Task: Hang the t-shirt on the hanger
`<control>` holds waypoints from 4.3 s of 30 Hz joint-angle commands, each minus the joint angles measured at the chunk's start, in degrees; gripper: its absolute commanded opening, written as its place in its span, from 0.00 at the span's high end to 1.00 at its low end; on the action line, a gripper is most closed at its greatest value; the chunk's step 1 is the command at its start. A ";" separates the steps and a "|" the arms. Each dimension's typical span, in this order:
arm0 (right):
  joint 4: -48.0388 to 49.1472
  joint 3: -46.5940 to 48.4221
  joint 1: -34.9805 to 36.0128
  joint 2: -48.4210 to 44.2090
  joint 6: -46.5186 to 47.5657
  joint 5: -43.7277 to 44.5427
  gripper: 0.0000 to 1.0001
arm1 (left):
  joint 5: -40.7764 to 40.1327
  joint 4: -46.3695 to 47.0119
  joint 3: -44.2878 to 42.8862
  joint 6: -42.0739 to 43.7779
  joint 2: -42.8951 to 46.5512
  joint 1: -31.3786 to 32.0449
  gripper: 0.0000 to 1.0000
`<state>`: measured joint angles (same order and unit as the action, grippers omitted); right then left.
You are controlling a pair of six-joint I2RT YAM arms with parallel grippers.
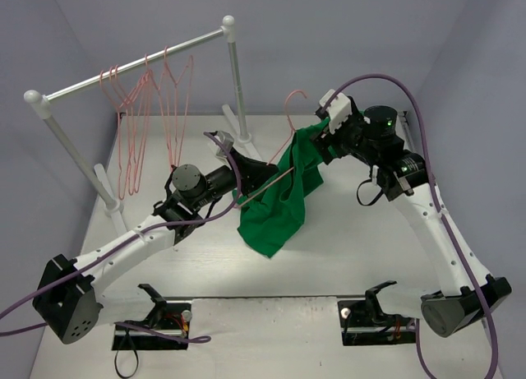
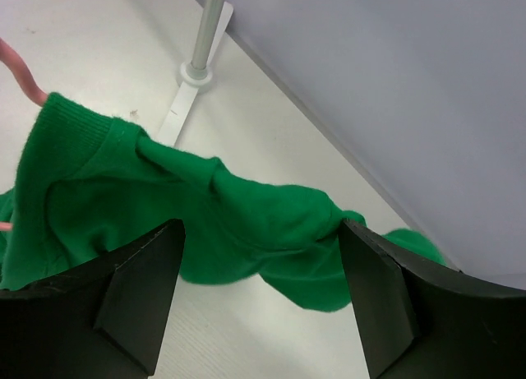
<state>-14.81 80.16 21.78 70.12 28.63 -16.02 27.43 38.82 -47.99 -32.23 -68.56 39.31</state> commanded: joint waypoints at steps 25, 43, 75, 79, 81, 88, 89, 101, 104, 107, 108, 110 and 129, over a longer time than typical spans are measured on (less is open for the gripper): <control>2.85 -3.44 -0.24 -4.61 2.42 -14.57 1.00 | 20.66 -14.88 -15.76 2.52 -0.69 -9.34 1.00; 3.03 2.33 0.07 -4.38 -0.85 -19.89 0.83 | 22.76 -20.19 -23.44 8.64 -5.45 -4.42 1.00; 3.03 -0.97 0.67 -6.31 2.77 -9.20 1.00 | -13.68 -51.39 -39.28 17.14 -0.39 -2.49 0.43; 3.03 -0.58 0.68 -6.22 4.27 -5.26 1.00 | -21.55 -52.85 -40.51 12.78 1.31 -0.03 0.40; 3.03 -0.20 0.63 -6.06 4.75 -3.27 1.00 | -26.07 -53.95 -40.49 9.85 1.59 2.55 0.40; 3.12 0.60 0.63 -4.82 5.65 -0.67 1.00 | -41.69 -55.69 -34.40 -6.52 -2.56 13.25 0.39; 3.12 0.51 0.64 -4.82 5.66 -0.59 1.00 | -43.51 -55.72 -33.98 -7.78 -3.45 14.81 0.39; 3.21 -1.08 0.98 -6.07 5.56 0.11 1.00 | -47.73 -56.65 -36.53 -18.36 -15.69 20.48 0.38; 3.21 -1.31 0.98 -6.15 5.40 0.19 1.00 | -46.74 -57.51 -36.65 -20.75 -18.76 20.63 0.38; 3.29 -1.50 1.03 -6.27 5.43 0.50 1.00 | -44.93 -58.06 -36.74 -22.69 -21.03 20.63 0.38; 3.29 -1.54 1.07 -6.35 5.42 0.58 1.00 | -44.29 -58.03 -36.74 -23.34 -21.49 20.63 0.38; 3.29 -1.68 1.07 -6.40 5.39 0.82 1.00 | -42.80 -57.89 -36.92 -24.46 -22.50 20.72 0.38; 3.75 -3.83 1.07 -8.19 4.90 5.24 1.00 | -42.94 -63.39 -30.67 -24.86 -18.29 20.03 0.89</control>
<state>-17.14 76.17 22.57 64.59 33.45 -12.17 -13.52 -23.25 -79.32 -57.91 -92.39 60.77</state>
